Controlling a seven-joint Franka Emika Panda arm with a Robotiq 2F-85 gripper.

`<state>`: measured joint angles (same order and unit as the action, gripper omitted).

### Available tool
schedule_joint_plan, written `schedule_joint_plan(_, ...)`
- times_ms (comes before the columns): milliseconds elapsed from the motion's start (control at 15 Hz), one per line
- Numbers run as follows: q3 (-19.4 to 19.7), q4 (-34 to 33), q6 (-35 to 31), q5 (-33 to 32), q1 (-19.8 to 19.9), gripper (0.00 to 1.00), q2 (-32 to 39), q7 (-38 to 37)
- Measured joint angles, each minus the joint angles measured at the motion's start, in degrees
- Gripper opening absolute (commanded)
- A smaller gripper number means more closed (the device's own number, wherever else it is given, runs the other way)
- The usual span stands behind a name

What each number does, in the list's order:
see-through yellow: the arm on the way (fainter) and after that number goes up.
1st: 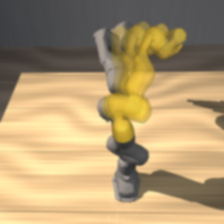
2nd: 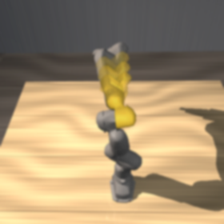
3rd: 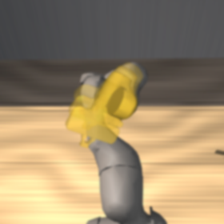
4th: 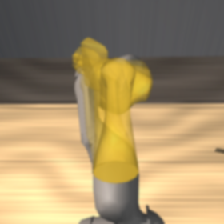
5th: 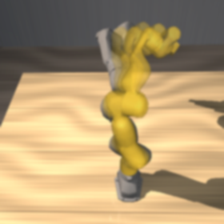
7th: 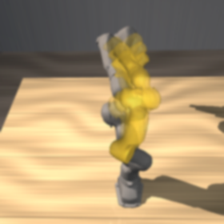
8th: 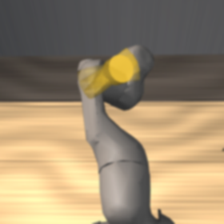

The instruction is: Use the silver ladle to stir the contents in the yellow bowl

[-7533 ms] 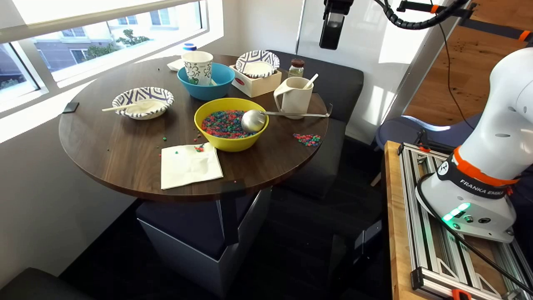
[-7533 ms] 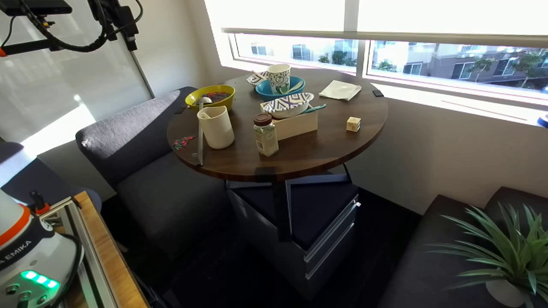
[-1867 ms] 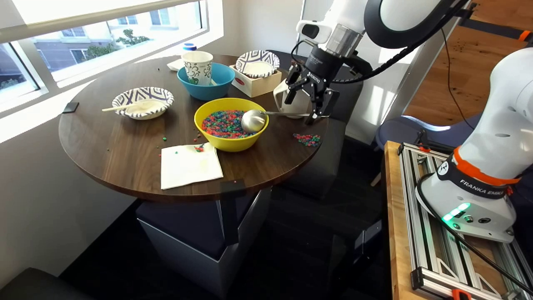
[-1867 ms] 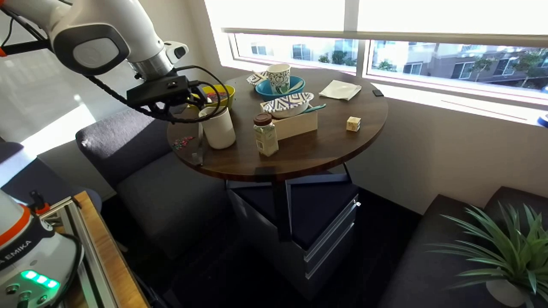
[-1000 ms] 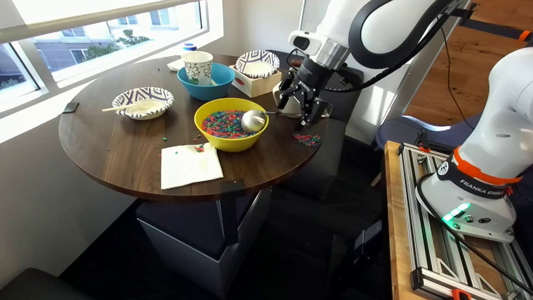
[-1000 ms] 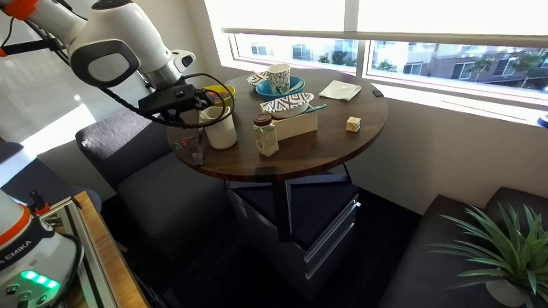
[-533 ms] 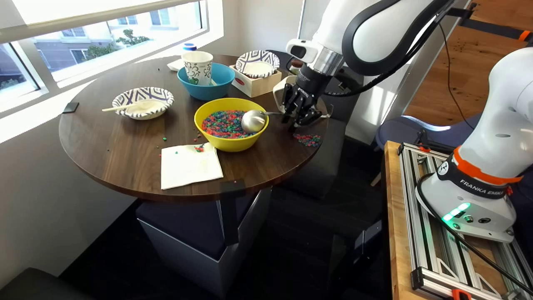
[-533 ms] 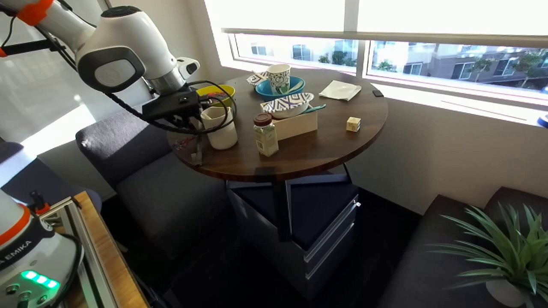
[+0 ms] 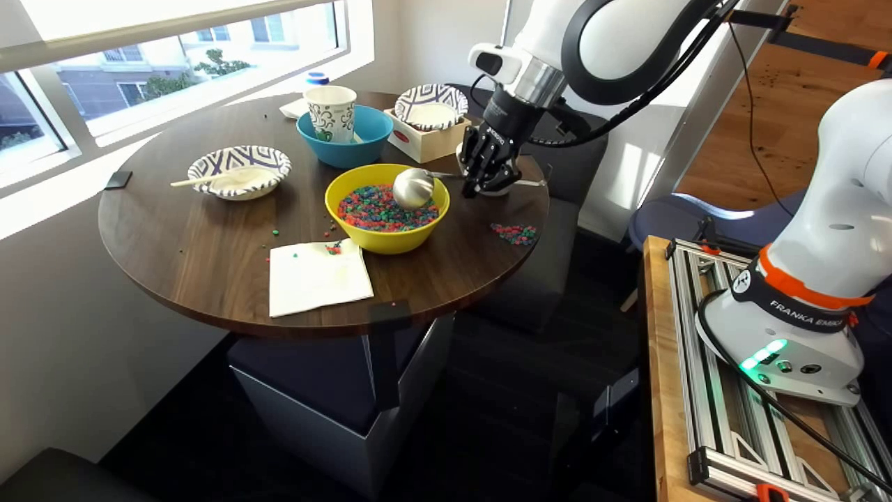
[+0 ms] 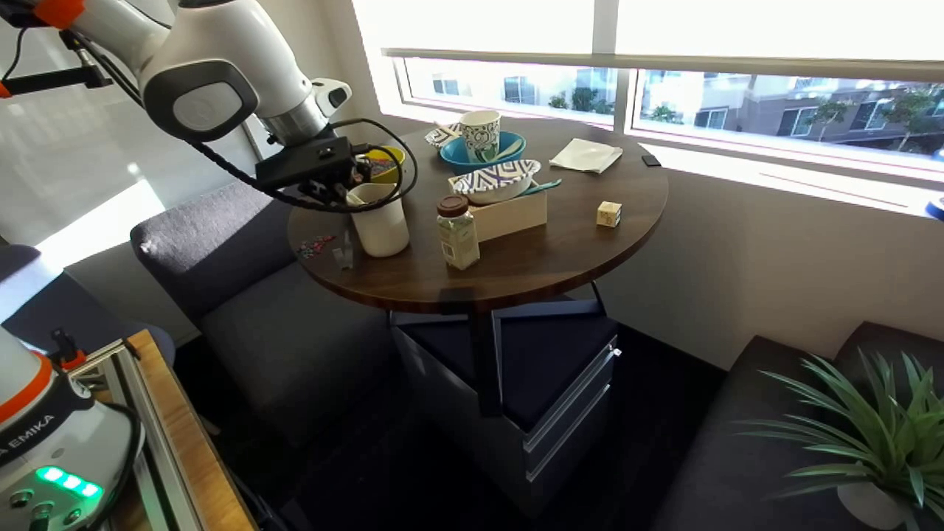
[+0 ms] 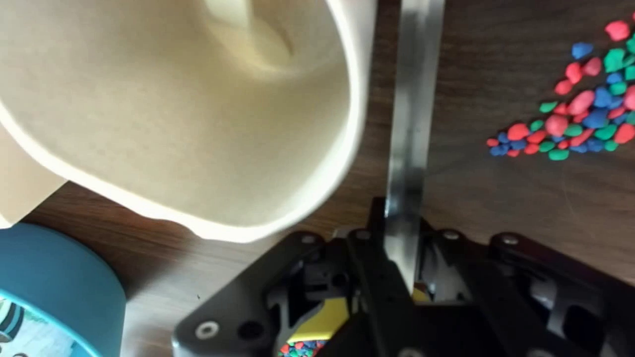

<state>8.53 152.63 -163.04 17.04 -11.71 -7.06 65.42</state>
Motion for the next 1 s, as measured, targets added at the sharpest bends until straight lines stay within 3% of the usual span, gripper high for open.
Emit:
schedule_joint_plan(133,-1.0,-1.0,3.8,-2.9,1.5,0.04,-0.5,-1.6)
schedule_joint_plan(333,-3.7,-2.5,10.0,-12.4,4.6,0.04,-2.2,-8.3)
schedule_joint_plan(667,-9.8,-7.3,20.6,-19.4,4.6,0.04,-7.5,-17.1)
schedule_joint_plan(1000,-17.1,-13.4,31.8,-37.2,4.6,0.04,-9.1,-28.8)
